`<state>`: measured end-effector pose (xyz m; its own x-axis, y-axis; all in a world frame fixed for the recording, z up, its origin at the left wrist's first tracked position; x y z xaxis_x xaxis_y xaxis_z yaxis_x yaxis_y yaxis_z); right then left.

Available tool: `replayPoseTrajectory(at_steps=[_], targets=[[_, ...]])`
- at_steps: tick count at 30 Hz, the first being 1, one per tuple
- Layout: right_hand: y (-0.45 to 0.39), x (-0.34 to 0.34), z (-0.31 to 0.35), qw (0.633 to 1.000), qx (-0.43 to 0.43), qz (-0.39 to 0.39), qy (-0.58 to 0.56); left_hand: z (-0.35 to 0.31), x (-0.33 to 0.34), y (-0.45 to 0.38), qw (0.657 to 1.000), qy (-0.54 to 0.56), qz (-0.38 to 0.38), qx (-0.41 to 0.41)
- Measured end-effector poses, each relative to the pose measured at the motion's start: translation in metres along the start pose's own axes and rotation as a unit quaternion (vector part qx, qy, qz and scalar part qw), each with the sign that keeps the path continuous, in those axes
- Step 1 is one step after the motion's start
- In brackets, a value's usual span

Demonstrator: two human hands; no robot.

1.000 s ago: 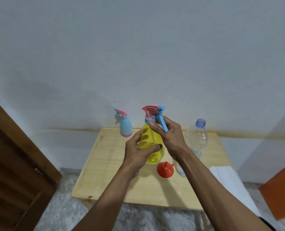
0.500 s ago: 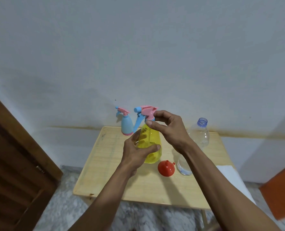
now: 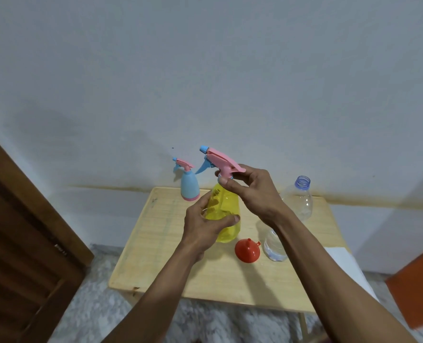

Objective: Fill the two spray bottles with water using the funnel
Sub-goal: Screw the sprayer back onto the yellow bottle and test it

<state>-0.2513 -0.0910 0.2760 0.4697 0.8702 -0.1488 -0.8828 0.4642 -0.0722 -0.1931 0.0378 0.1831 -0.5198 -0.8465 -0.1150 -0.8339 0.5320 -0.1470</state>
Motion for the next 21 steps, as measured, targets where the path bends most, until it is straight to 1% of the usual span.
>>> replayPoseTrajectory(at_steps=[2,4,8,10,15,21], targets=[[0.0,-0.003,0.002,1.0,0.002,-0.023,0.014,0.002,0.001,0.0,1.0,-0.001,-0.001,-0.003],[-0.001,-0.004,0.003,0.999,0.002,-0.027,0.031,0.002,0.001,0.0,1.0,-0.002,-0.002,-0.003],[-0.002,0.002,0.002,0.997,0.007,0.027,0.068,0.004,0.003,0.0,1.0,-0.01,0.017,-0.006],[-0.003,0.002,0.002,0.996,0.003,0.04,0.08,0.007,0.003,0.001,1.0,-0.016,0.013,-0.006],[-0.004,-0.003,0.002,0.991,-0.013,-0.011,0.135,0.0,-0.001,0.004,0.999,-0.043,-0.029,0.005],[0.005,-0.009,0.004,0.985,-0.018,-0.076,0.154,-0.001,0.001,0.006,0.997,-0.058,-0.041,0.004]])
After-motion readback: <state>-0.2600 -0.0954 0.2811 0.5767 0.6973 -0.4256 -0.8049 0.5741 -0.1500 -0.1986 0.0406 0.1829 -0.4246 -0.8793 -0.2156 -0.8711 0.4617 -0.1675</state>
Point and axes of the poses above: each hand's wrist, its own y-axis away from the middle knuckle, its own x-axis out of the palm, z = x × y, the point moved 10 cm from there along -y, towards the middle knuckle, and after that the axes turned 11 degrees about x, right-handed, at the moved point
